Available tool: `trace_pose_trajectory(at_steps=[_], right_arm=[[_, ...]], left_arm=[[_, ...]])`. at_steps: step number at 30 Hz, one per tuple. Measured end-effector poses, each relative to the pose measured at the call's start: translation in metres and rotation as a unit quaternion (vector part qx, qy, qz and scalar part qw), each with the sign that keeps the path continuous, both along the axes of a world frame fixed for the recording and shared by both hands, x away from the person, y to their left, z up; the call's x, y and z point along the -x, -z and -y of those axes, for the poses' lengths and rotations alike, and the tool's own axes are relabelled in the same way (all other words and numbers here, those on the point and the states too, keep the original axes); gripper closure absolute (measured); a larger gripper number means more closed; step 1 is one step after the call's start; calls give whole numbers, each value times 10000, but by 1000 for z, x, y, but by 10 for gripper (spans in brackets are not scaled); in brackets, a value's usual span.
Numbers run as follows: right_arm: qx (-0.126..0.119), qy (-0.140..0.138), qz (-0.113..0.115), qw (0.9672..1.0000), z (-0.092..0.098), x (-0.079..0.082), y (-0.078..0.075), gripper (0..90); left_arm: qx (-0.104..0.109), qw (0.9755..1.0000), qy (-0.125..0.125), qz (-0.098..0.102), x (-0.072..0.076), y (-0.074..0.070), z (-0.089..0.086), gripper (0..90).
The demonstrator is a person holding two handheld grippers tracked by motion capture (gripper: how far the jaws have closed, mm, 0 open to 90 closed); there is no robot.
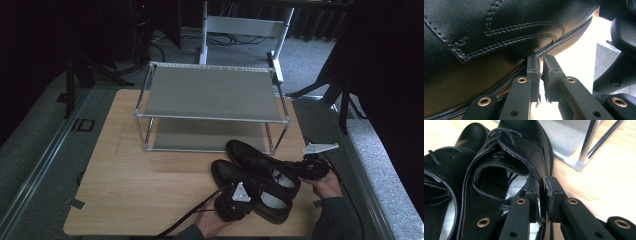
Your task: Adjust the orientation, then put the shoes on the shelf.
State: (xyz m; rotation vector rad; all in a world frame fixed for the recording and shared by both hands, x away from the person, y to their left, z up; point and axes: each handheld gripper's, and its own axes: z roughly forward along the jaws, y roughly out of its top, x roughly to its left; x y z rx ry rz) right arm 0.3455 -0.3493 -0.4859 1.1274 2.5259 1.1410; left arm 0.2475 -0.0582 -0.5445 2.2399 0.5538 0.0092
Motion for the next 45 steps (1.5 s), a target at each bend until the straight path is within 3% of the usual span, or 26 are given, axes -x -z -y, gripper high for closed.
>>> trace_pose_trajectory(at_steps=[7,11,17,21,22,26,29,32,35,37,40,41,45], right_arm=[[69,53,36,10000,-2,2,-1,805],[42,107,72,9999,0,3,0,782],[-81,401,372,9985,6,15,-14,617],[-28,438,586,9973,5,32,-29,552],[60,376,689,9969,1,45,-38,543],[347,422,648,9964,-5,61,-48,511],[413,397,584,9967,-8,72,-51,509],[611,305,328,9971,-13,79,-48,509],[759,214,275,9965,-17,81,-44,497],[855,30,117,9963,-25,79,-36,465],[1171,-122,-21,9930,-35,77,-29,435],[1171,-122,-21,9930,-35,77,-29,435],[1671,-229,-94,9856,-48,71,-25,487]], left_arm=[[-35,9999,103,17,2,0,0,796],[-290,9993,35,218,6,0,-5,745],[-478,9976,-242,446,8,-2,-23,728],[-467,9974,-369,399,3,0,-30,728],[-460,9974,-443,330,-1,2,-34,728],[-370,9982,-417,238,-4,3,-35,740],[-342,9984,-397,201,-6,3,-37,751],[-343,9985,-391,196,-7,3,-36,757],[-351,9984,-390,190,-7,3,-36,757],[-370,9984,-387,176,-7,2,-36,761],[-373,9985,-374,171,-8,2,-36,766],[-373,9985,-374,171,-8,2,-36,766],[-362,9985,-380,178,-8,2,-36,765]])
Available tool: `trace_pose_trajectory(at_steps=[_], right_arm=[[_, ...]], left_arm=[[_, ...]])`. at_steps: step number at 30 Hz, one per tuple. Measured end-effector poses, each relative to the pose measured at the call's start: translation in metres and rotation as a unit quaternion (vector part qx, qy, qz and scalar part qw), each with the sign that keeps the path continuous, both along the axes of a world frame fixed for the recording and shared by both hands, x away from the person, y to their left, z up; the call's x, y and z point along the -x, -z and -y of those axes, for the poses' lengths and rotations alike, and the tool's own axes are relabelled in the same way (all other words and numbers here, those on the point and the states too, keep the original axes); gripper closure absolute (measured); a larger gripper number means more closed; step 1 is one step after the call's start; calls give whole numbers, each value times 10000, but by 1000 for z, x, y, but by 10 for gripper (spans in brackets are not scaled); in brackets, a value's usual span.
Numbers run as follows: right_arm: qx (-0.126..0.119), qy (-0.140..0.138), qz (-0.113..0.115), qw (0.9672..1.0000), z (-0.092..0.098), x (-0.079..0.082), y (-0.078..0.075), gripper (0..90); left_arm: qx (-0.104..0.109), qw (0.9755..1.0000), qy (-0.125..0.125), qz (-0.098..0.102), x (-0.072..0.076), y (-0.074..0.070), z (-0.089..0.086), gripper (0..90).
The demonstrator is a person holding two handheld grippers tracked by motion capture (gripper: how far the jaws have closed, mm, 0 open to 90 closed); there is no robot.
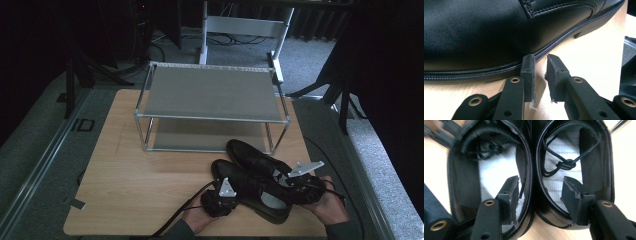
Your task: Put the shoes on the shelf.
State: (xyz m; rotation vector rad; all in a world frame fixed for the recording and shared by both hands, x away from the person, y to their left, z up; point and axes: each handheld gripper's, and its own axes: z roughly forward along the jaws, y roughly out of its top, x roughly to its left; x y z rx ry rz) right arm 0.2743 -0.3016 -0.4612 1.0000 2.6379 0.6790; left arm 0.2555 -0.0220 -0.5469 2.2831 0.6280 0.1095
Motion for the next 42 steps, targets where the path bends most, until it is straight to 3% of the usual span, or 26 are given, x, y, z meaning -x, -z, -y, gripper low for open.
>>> trace_pose_trajectory(at_steps=[3,7,11,18,21,24,26,42], right_arm=[[345,5,2,9994,-6,-3,3,524],[386,-5,-102,9992,-7,-6,3,536],[588,-40,-184,9981,-11,-8,3,528],[998,-79,-623,9930,-19,-17,17,560],[713,-93,-827,9940,-15,-22,18,629],[507,-78,-1077,9929,-14,-26,18,712],[424,-86,-1121,9928,-13,-26,18,754],[-151,224,-799,9964,-11,-15,16,802]], left_arm=[[-3,10000,-8,14,0,0,0,765],[17,10000,-8,10,0,1,0,764],[30,10000,-18,16,0,1,0,764],[61,10000,-31,21,1,1,-1,756],[80,10000,-43,34,1,2,-1,754],[105,9998,-121,70,0,1,-2,737],[115,9998,-141,81,0,1,-2,733],[227,9993,-258,178,1,-2,-7,688]])
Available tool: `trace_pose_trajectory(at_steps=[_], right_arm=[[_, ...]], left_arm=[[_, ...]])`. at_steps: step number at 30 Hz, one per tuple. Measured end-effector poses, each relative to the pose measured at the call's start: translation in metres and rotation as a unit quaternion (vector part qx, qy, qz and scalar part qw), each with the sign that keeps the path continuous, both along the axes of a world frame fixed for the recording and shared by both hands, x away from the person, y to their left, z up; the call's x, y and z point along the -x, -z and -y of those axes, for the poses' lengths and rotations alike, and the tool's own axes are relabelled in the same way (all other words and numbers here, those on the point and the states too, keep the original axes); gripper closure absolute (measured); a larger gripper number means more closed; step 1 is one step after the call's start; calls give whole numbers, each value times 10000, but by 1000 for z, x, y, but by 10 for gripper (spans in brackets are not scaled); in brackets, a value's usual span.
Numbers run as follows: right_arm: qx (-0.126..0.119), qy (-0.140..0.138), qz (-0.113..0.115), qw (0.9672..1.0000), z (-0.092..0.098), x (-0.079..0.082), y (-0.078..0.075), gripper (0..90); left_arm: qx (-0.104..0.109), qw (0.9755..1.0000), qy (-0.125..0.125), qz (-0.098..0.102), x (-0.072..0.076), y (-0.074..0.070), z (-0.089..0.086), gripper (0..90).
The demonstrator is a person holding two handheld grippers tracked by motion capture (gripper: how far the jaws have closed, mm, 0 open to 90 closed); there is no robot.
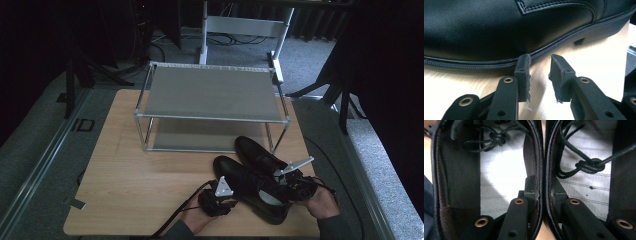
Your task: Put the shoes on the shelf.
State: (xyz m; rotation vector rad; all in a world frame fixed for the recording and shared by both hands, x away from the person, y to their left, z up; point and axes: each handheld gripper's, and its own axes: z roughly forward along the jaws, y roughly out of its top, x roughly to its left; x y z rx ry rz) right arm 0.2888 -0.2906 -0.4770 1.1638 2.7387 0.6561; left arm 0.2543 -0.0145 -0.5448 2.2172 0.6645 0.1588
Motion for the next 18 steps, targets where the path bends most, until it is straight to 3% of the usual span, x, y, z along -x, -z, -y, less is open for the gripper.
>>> trace_pose_trajectory(at_steps=[10,18], right_arm=[[-402,73,65,9991,4,2,-6,807],[-464,96,293,9984,2,3,-12,807]], left_arm=[[104,9999,15,117,5,-5,-8,668],[167,9996,-63,219,6,-8,-19,668]])
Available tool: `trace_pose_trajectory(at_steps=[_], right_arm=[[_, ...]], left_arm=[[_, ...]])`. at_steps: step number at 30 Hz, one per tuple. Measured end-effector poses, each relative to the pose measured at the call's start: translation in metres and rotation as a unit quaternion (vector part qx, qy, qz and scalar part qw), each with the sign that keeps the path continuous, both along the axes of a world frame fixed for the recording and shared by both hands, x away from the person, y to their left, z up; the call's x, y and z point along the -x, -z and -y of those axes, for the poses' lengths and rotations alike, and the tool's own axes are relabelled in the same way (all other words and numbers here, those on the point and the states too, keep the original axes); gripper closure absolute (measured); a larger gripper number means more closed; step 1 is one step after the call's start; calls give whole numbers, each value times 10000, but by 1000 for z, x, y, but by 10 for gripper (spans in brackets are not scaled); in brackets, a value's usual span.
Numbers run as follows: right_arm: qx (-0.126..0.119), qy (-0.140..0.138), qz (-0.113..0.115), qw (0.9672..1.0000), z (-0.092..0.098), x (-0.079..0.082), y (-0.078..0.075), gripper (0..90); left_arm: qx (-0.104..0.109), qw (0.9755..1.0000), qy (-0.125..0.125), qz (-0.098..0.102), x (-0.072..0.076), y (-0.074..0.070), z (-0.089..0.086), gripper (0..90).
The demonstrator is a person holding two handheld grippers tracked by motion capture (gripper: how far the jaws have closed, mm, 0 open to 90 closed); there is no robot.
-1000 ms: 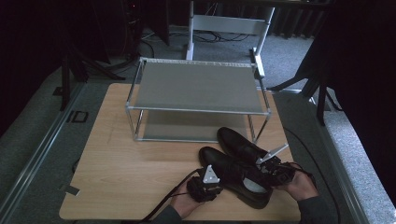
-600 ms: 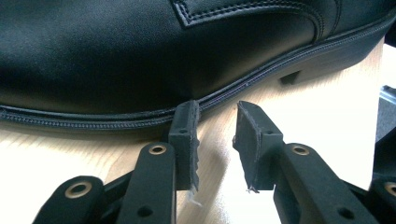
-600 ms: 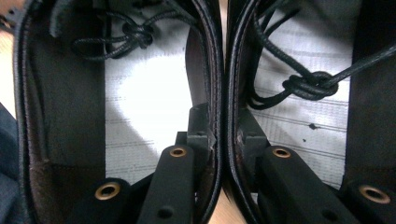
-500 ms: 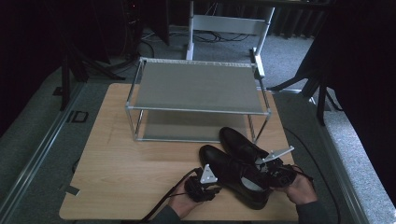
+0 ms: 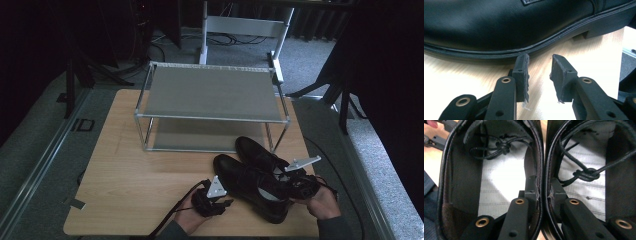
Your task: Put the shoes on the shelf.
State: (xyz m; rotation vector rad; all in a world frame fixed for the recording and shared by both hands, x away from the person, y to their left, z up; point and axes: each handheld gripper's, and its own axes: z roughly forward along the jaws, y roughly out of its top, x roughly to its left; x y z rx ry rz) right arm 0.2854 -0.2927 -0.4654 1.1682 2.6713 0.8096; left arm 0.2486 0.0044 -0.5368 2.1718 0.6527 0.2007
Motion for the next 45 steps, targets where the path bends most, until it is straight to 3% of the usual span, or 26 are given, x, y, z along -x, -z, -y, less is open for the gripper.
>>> trace_pose_trajectory(at_steps=[21,27,45], right_arm=[[-181,-58,261,9995,-29,-16,-16,806],[-219,-79,242,9994,-37,-24,-20,807],[-302,68,323,9990,-54,-47,-30,805]], left_arm=[[-62,9986,-519,-48,-6,6,-39,668],[-64,9979,-636,-80,-9,6,-47,668],[-17,9967,-815,-69,-15,3,-56,656]])
